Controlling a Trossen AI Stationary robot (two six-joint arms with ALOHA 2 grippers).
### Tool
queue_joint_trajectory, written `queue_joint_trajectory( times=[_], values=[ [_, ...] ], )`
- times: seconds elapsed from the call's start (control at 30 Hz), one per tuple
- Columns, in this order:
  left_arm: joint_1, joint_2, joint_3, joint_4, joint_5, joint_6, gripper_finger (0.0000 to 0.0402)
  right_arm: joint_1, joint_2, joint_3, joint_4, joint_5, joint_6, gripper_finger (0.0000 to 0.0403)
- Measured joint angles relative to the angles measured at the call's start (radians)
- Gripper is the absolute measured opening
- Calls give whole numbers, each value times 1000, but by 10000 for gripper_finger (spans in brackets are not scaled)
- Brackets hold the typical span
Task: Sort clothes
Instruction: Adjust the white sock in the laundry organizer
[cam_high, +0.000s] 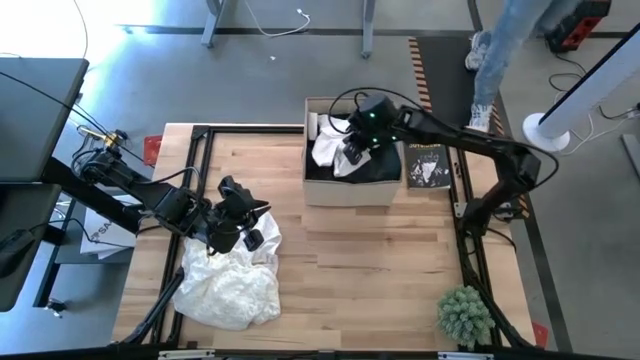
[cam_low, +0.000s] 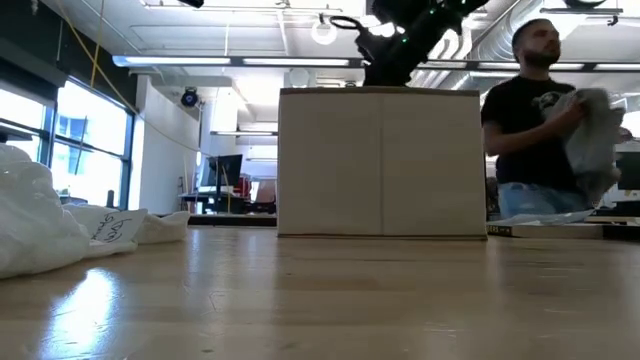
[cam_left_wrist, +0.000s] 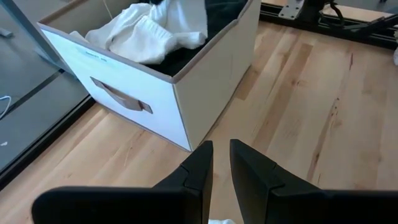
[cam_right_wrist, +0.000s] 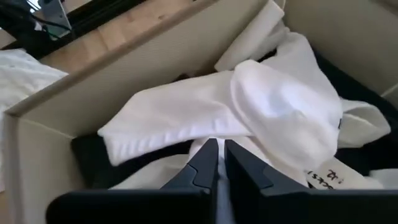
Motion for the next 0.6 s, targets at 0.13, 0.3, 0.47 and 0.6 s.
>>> queue_joint_trajectory(
  times=[0.13,0.3,0.47,0.6],
  values=[
    [0,0,0,0,-1,0,53,7,-11,2,-106,-9,12,21],
    [0,0,0,0,-11,0,53,-1,67,-43,-258,-12,39,21],
    [0,0,0,0,-11,0,53,-38,175,-129,-180,-41,39,21],
    [0,0,0,0,-11,1,53,-55,243,-144,-105,-68,31,21]
  ],
)
